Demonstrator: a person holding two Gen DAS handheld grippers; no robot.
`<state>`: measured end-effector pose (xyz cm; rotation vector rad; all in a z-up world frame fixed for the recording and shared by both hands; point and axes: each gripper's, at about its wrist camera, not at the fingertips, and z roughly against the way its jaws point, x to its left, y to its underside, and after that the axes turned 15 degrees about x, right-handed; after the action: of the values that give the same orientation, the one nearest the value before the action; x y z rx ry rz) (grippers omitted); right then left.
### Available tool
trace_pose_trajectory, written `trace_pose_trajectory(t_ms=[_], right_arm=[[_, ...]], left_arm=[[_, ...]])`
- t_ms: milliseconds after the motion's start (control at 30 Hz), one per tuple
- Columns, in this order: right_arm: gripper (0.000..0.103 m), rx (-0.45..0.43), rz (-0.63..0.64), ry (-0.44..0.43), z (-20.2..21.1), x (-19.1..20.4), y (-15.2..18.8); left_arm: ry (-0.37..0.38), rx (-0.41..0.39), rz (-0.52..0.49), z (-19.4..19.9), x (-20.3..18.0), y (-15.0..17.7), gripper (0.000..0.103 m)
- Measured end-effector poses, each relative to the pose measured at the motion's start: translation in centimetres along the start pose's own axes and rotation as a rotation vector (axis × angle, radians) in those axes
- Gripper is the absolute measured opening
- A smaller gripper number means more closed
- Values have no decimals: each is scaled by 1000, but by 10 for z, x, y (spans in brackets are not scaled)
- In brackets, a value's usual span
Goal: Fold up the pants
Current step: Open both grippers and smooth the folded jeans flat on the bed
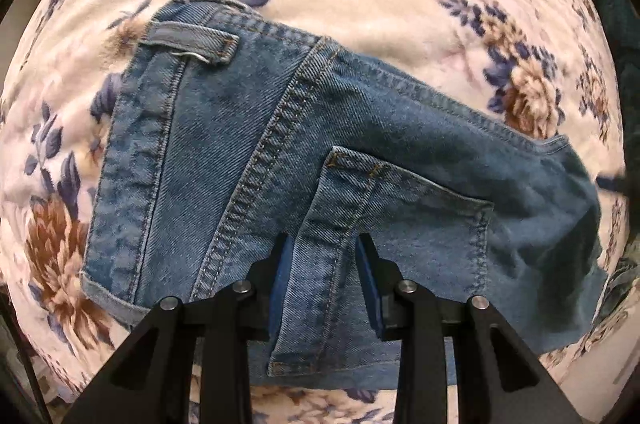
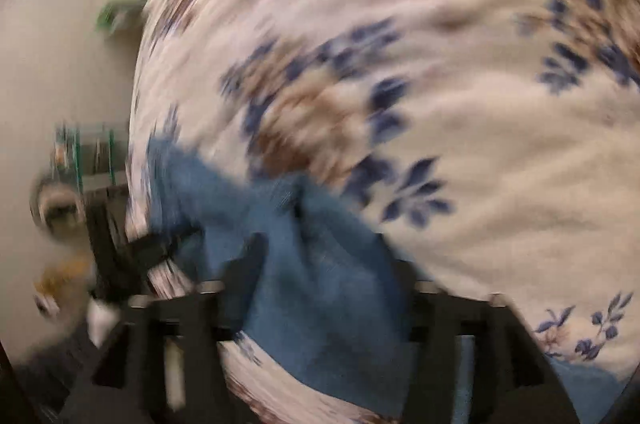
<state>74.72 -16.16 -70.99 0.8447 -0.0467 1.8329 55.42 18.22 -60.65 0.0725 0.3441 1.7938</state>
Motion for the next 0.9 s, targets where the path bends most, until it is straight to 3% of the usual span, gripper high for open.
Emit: trace_pose_trajectory(t_ms=[67, 100, 133, 200, 267, 333, 367, 467, 500, 533, 600, 667, 800, 867, 900], right_arm=[[62, 62, 49, 68, -29, 18, 4], [39, 70, 44, 142, -40, 28, 3], [5, 74, -9, 206, -47, 21, 2], [5, -19, -101, 162, -34, 2, 7], [4, -109, -160, 199, -25, -12, 5], [4, -56, -173, 158, -35, -22, -1], [5, -39, -167, 179, -40, -19, -3], [12, -114, -191, 134, -8, -23, 13], [19, -176, -202, 122, 12, -26, 27], [37, -204, -211, 147, 24, -29, 37], [59, -243, -236, 259, 43, -35, 62], [60, -193, -259, 320, 45, -51, 77], [60, -109, -311, 263, 16, -74, 92], [59, -93, -283, 284, -7, -78, 87], [43, -97, -261, 327, -14, -76, 86]], left_arm=[[-4, -24, -10, 9, -4, 6, 30], [-13, -41, -14, 14, -7, 8, 30], [-18, -56, -17, 18, -10, 11, 30], [-21, -92, -22, 29, -15, 16, 30], [-30, -125, -24, 37, -20, 18, 30], [-28, -130, -30, 38, -25, 16, 30], [-20, -119, -30, 37, -28, 15, 30], [7, -108, -39, 40, -39, 14, 30], [15, -120, -55, 42, -46, 18, 30], [16, -127, -67, 44, -51, 21, 30], [3, -144, -111, 43, -68, 30, 30], [-8, -148, -140, 39, -83, 36, 30], [11, -115, -156, 22, -106, 42, 30], [0, -112, -162, 16, -113, 46, 30], [-5, -112, -164, 13, -117, 47, 30]])
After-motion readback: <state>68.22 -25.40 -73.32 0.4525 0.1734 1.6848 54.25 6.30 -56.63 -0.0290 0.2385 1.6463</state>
